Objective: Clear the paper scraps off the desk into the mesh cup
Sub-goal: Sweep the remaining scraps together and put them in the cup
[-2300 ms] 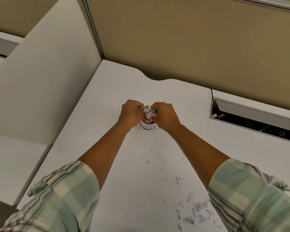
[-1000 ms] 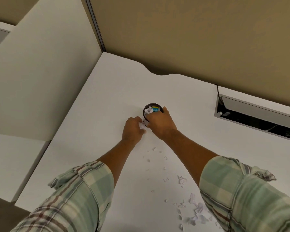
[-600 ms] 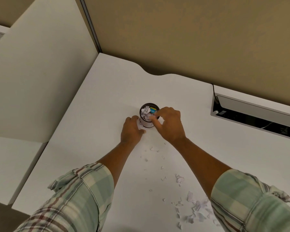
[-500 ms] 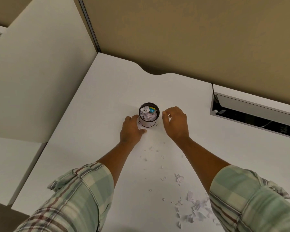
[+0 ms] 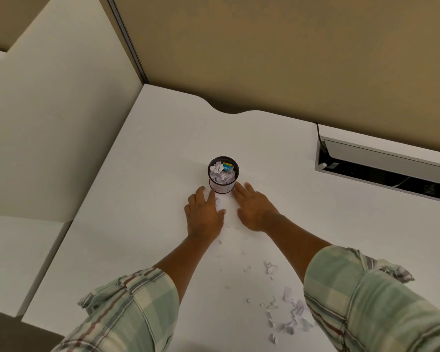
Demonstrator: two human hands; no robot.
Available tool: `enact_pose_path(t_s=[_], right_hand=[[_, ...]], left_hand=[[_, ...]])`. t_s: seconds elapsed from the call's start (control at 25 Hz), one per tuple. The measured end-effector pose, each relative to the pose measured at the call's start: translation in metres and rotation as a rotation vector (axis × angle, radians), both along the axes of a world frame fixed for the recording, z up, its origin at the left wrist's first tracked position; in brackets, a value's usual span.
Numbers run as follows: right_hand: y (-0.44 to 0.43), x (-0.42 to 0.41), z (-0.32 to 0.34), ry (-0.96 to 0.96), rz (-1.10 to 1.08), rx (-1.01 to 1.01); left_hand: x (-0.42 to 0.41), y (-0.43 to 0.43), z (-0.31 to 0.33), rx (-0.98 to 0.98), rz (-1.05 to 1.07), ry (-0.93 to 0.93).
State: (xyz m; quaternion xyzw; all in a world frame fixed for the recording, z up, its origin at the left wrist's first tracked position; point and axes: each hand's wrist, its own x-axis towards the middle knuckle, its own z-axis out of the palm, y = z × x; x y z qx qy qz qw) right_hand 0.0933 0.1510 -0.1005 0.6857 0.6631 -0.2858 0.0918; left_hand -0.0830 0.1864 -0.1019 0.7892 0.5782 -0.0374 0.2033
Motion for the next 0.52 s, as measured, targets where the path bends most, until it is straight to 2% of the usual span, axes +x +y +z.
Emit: enact_pose_path(t_s=[0.16,0.52], right_hand=[[-0.036,-0.012,0.004,-0.018,0.076,0.002],[-0.146,-0.018,0.007,0.035,0.073,0.081]], left_hand=[[-0.001,-0.029,-0.003,-0.073,-0.148,0.073],[-0.027,-0.116,-0.013,-0.105,-0.337,0.069]])
